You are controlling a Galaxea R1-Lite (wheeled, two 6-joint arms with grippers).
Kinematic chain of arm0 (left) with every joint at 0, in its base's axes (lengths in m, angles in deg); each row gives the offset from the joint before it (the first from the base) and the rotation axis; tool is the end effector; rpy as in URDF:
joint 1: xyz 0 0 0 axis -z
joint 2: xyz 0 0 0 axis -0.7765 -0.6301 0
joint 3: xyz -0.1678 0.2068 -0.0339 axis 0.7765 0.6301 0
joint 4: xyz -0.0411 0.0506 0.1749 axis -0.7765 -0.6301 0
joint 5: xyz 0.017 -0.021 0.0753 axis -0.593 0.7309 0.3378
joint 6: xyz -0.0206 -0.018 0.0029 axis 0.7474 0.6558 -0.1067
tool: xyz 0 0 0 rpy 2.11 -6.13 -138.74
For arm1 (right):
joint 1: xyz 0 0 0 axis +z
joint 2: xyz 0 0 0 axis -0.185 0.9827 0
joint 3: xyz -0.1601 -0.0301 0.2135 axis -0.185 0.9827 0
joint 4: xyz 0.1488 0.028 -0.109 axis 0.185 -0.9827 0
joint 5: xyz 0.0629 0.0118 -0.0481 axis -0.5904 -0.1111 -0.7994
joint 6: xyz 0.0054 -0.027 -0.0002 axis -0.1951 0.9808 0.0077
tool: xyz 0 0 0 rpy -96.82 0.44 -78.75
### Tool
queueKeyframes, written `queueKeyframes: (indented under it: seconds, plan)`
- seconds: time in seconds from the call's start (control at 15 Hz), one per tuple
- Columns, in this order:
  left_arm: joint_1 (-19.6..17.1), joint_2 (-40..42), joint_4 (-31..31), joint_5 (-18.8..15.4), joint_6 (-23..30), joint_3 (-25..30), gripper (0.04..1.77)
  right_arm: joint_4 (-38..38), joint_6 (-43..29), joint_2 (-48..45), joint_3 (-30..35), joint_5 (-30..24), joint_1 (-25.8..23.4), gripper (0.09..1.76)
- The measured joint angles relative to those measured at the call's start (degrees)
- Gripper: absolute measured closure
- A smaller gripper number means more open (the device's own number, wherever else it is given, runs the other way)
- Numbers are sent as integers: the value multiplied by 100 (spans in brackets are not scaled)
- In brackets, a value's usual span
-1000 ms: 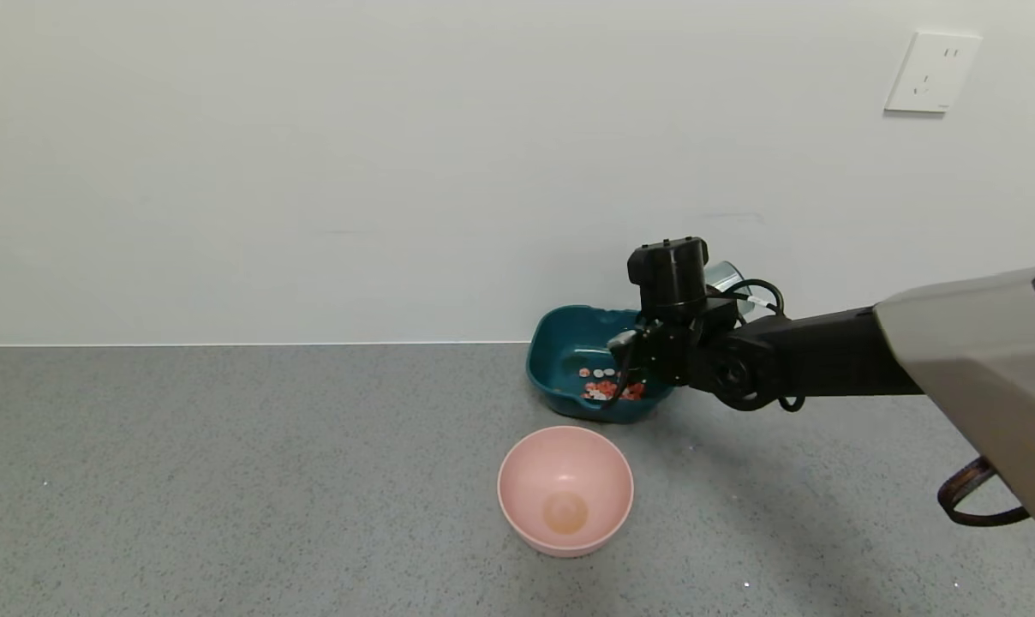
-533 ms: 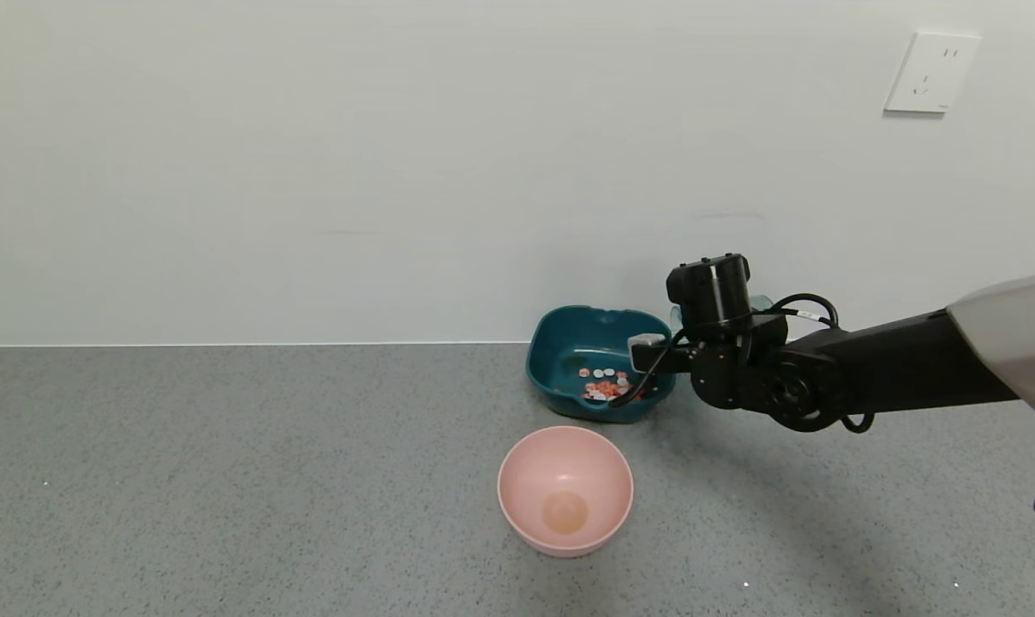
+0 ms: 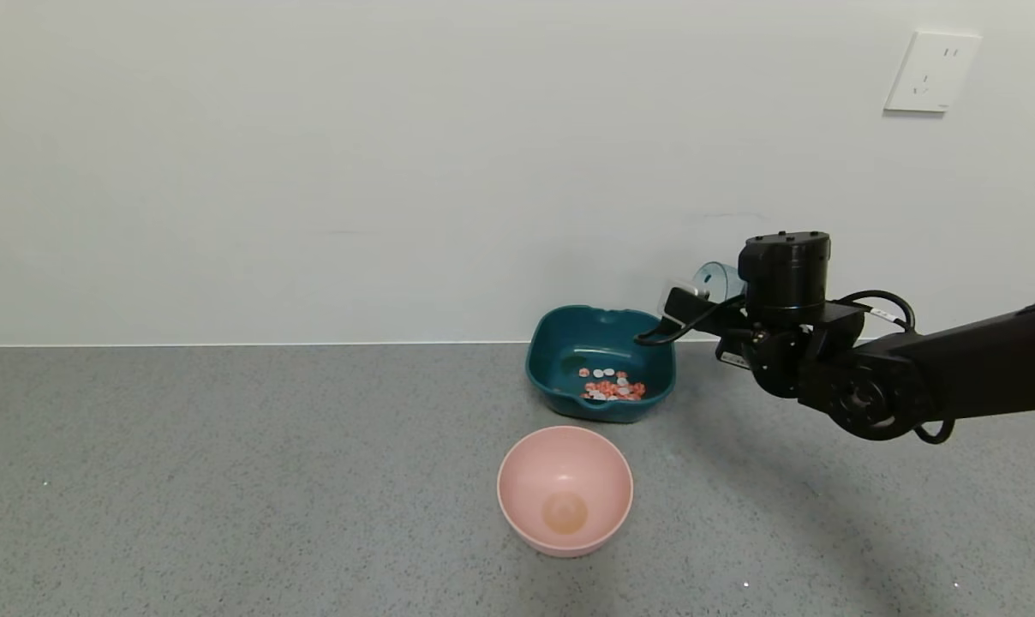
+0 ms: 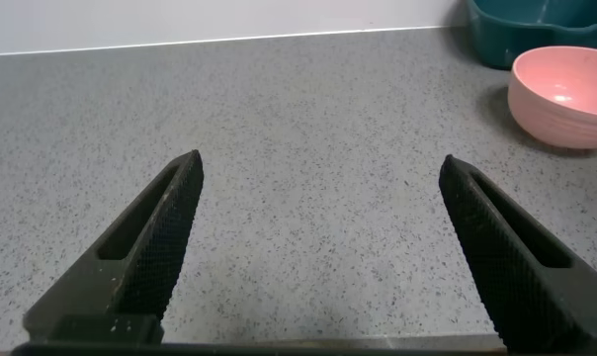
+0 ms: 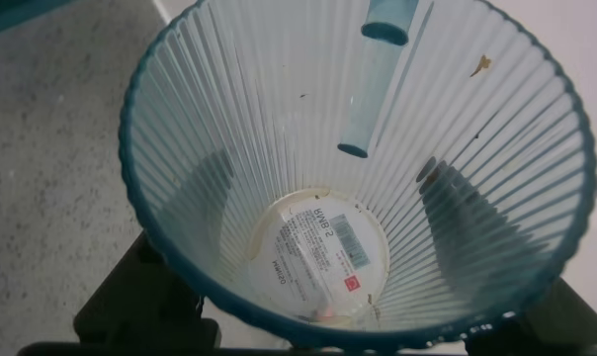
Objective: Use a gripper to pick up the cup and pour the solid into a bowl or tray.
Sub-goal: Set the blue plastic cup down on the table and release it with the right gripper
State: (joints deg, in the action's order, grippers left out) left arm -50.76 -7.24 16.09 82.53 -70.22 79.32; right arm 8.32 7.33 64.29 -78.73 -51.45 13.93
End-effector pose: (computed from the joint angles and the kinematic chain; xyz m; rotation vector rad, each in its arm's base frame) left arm 0.0097 -0.0006 0.0751 0.0381 0.0033 -0.0201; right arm 0.3655 0.1487 0.1467 -1.2915 0.3258 -0.0793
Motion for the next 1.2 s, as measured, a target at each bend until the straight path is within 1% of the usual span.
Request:
queueKeyframes:
  seconds: [0.13, 0.33, 0.47, 0.6, 0.73, 0.87, 1.07, 1.2]
  plan:
    - [0, 0, -2, 0, 0, 0, 9, 163, -341, -168, 271, -190, -87, 48]
    - [-2, 0, 0, -2, 0, 0, 9, 295, -1118, -503, 887, -763, -288, 48]
    - [0, 0, -2, 0, 0, 0, 9, 251, -1866, -694, 1204, -1117, -461, 48]
    - [0, 0, 0, 0, 0, 0, 9, 37, -2701, -812, 1362, -1312, -590, 48]
    - [0, 0, -2, 0, 0, 0, 9, -330, -3786, -912, 1434, -1538, -631, 48]
    - [0, 0, 0, 0, 0, 0, 9, -534, -4843, -1006, 1525, -1783, -623, 48]
    - [0, 0, -2, 0, 0, 0, 9, -490, -5899, -1086, 1746, -2078, -579, 48]
    - [0, 0, -2, 0, 2, 0, 9, -460, -6402, -1137, 1848, -2231, -572, 48]
